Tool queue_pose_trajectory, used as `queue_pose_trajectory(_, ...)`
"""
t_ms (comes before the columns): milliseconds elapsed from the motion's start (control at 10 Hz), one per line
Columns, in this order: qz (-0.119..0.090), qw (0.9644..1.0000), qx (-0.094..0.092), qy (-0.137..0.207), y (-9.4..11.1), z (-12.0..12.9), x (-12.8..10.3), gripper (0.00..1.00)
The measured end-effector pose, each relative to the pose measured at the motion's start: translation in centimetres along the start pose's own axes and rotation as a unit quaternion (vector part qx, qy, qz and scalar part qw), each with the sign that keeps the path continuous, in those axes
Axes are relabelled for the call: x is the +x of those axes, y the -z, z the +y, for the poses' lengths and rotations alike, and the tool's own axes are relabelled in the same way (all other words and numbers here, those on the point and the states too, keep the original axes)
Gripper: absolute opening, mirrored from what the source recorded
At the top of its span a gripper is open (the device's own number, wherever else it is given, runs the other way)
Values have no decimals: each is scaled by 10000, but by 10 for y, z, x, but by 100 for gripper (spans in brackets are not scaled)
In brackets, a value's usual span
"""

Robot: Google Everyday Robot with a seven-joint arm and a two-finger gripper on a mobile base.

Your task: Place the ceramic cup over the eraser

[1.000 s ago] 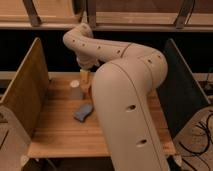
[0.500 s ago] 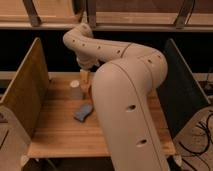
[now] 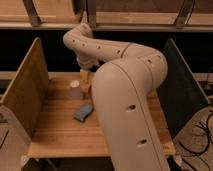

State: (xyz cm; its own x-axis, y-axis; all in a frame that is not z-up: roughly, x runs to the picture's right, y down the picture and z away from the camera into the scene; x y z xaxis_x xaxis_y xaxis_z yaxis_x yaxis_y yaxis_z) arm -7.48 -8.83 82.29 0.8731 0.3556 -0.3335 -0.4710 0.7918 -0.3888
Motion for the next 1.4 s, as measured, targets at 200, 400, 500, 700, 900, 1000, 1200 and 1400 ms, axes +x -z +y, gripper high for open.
queue_pose_trajectory(200, -23, 9998, -79, 162, 0, 3, -12, 74)
queue_pose_trajectory(400, -33, 9979, -299, 572, -4, 16, -47, 74)
queue_pose_trajectory(500, 76, 9959, -437, 788, -10, 28, -60, 74)
queue_pose_trajectory(700, 166, 9941, -525, 934, -15, 35, -66, 74)
queue_pose_trajectory(900, 168, 9943, -511, 921, -15, 33, -64, 74)
queue_pose_trajectory(1000, 143, 9942, -489, 951, -13, 34, -66, 74)
queue_pose_trajectory(1200, -294, 9921, -417, 1144, -10, 34, -83, 74)
queue_pose_trajectory(1400, -1083, 9832, -355, 1428, -5, 41, -112, 74)
